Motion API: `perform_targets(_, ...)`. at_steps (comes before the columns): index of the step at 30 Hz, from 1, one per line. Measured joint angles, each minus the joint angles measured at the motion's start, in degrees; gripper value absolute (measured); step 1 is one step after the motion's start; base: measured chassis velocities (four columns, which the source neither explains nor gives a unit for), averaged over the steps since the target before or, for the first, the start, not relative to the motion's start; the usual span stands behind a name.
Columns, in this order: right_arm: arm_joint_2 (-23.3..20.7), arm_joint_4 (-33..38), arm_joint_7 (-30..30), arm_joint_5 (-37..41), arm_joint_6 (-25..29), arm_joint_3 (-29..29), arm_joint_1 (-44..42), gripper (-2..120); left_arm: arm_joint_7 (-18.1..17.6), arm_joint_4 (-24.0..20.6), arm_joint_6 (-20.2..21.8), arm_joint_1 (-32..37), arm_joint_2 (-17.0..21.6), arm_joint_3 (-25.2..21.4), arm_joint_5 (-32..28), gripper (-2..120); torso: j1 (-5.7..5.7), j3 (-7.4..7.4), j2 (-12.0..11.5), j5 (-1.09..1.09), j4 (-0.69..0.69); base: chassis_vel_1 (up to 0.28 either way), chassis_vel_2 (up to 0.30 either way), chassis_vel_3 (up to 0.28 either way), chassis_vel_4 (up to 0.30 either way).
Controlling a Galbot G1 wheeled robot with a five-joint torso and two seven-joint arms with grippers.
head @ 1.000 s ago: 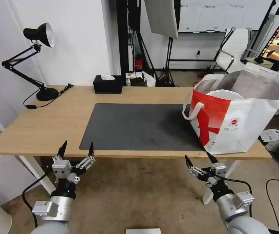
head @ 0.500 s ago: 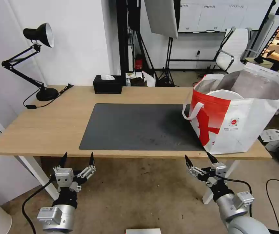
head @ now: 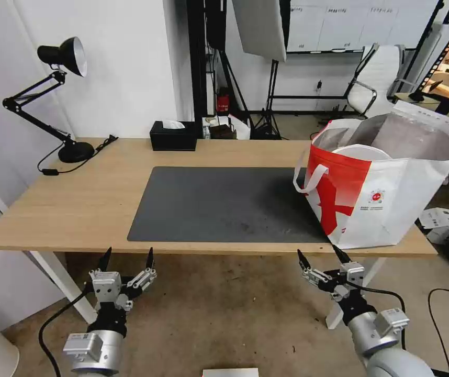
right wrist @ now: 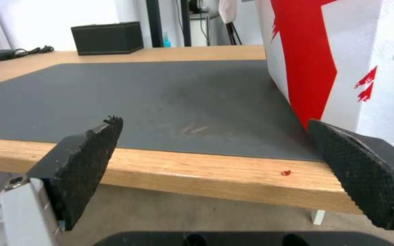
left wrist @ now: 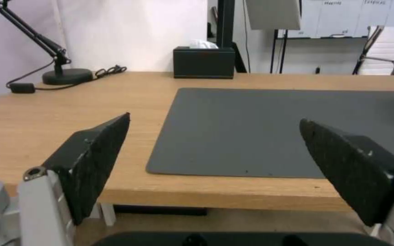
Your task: Pick up the trash from the table and place it into the takeout bag.
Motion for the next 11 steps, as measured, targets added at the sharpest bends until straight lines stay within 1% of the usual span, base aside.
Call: perform_targets(11, 0.0, 0.0, 0.0, 0.0, 0.0, 0.0, 0.0, 100, -0.03, 0.02, 0.0, -0.06, 0.05, 0.0, -0.05, 100, 0.0, 0.0, 0.0, 0.0, 0.0, 0.0, 0.0, 0.0, 0.0)
